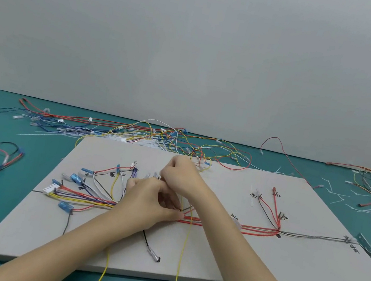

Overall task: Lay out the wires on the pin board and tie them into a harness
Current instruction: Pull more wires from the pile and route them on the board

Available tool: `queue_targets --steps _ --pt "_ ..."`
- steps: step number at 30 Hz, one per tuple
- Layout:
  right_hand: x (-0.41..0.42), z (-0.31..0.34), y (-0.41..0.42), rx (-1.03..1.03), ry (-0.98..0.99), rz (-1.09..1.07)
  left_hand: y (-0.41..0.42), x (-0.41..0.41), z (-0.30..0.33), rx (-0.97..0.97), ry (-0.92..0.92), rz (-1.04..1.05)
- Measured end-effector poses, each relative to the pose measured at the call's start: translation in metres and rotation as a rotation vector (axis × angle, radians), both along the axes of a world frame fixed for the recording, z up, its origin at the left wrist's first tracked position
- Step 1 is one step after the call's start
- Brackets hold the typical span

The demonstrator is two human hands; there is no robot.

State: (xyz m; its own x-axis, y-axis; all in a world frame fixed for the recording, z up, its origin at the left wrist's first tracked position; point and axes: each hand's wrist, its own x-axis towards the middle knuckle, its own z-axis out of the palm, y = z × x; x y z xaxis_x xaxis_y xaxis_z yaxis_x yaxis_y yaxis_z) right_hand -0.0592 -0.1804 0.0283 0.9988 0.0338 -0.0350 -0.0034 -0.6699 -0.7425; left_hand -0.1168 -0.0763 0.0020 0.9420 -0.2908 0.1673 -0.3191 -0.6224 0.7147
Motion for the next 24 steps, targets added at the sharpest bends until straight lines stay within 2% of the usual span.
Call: queue_targets --steps 4,7,9,14,16,20,24 --pt "-0.007 0.001 0.001 -0.011 -0.020 0.044 0.019 0.000 0.013 -0.017 0.128 -0.117" --pt "-0.011 0.002 0.003 -0.055 -0.032 0.044 0.035 0.007 0.023 -0.052 0.090 -0.131" --pt "-0.015 0.001 0.004 -0.060 -0.046 0.034 0.045 0.016 0.025 -0.101 0.050 -0.084" --pt "-0.021 -0.001 0.005 -0.037 -0.058 0.063 0.054 0.034 0.018 -0.383 0.017 0.184" --pt "-0.023 -0.004 0.006 -0.084 -0.062 0.052 0.052 0.036 0.016 -0.423 -0.007 0.221" --pt "-0.040 -0.008 0.005 -0.250 -0.142 0.021 0.044 0.034 0.008 -0.417 -0.010 0.192" --pt "-0.059 -0.004 0.002 -0.268 -0.214 0.032 0.033 0.026 0.003 -0.298 -0.033 0.133"
